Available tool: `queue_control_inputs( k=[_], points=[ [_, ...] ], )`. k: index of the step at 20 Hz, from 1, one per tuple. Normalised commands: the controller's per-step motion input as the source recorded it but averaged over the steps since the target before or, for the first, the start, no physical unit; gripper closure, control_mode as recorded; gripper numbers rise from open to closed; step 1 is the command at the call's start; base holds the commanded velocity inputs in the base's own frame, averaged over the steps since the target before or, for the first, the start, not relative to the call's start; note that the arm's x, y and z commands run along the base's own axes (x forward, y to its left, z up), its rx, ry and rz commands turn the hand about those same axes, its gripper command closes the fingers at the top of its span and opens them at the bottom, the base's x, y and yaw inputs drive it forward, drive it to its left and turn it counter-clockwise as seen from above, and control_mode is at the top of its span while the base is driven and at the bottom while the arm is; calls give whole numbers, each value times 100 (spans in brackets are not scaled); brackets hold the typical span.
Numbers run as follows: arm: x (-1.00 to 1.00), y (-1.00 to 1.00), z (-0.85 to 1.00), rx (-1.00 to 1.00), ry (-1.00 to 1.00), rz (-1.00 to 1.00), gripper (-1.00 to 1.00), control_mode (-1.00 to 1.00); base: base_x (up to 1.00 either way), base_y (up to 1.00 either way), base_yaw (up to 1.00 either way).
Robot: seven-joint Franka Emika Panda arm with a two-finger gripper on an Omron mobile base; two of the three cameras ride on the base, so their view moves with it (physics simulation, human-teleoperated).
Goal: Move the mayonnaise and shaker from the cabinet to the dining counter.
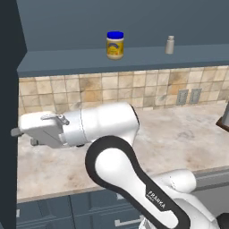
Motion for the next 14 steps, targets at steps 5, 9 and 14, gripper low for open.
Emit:
queue_control_inputs(
  k=[5, 9, 14],
  points=[
    [7, -65, 17, -6, 8, 0, -100, -100, 0, 0, 0],
    [19, -86, -1, -15, 0, 0, -100, -100, 0, 0, 0],
    [3, -84, -3, -25, -1, -3, -100, -100, 0, 0, 0]
  ],
)
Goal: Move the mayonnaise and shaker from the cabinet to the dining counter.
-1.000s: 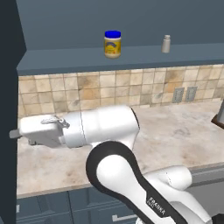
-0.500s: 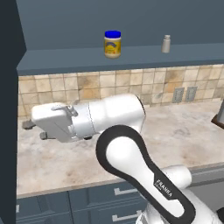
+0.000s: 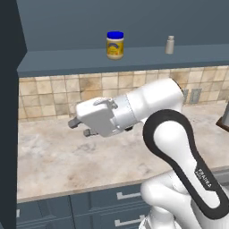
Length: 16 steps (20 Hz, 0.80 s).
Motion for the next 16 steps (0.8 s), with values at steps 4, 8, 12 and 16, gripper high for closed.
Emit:
queue_control_inputs(
  k=[4, 8, 12, 16],
  points=[
    [3, -80, 9, -34, 0, -17, -100, -100, 0, 0, 0],
    [4, -76, 19, -36, 0, -22, -100, -100, 0, 0, 0],
    [2, -57, 19, -38, -4, -27, -100, -100, 0, 0, 0],
    [0, -45, 1, -34, -22, -17, -100, -100, 0, 0, 0]
  ],
)
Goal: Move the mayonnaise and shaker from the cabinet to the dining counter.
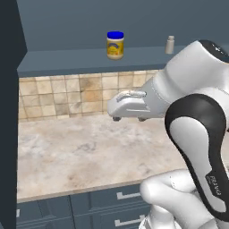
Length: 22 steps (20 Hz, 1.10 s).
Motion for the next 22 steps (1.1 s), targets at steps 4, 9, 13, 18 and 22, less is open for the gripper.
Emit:
queue_control_inputs(
  k=[4, 9, 13, 18, 22],
  points=[
    [0, -54, 18, -33, -16, -15, -100, -100, 0, 0, 0],
    [1, -47, 39, -18, -5, -8, -100, -100, 0, 0, 0],
    [0, -33, 15, -5, -18, -1, -100, -100, 0, 0, 0],
    [9, -20, 2, 0, -36, 0, -100, -100, 0, 0, 0],
    [43, -27, 10, 0, -27, 0, -100, -100, 0, 0, 0]
  ],
)
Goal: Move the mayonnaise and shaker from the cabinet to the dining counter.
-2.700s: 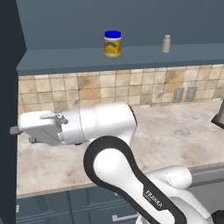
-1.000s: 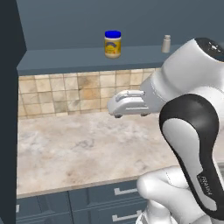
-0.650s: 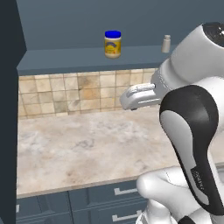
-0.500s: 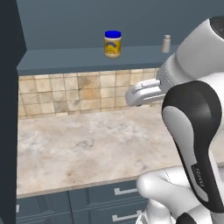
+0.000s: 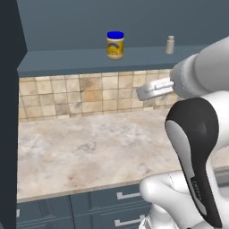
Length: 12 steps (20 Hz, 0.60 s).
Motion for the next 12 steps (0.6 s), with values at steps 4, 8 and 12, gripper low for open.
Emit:
queue_control_inputs(
  k=[4, 8, 12],
  points=[
    [54, -29, 44, 0, -3, 0, -100, -100, 0, 0, 0],
    [41, -16, 38, 0, -2, 0, -100, -100, 0, 0, 0],
    [38, -5, 20, 3, -7, 0, -100, -100, 0, 0, 0]
  ],
)
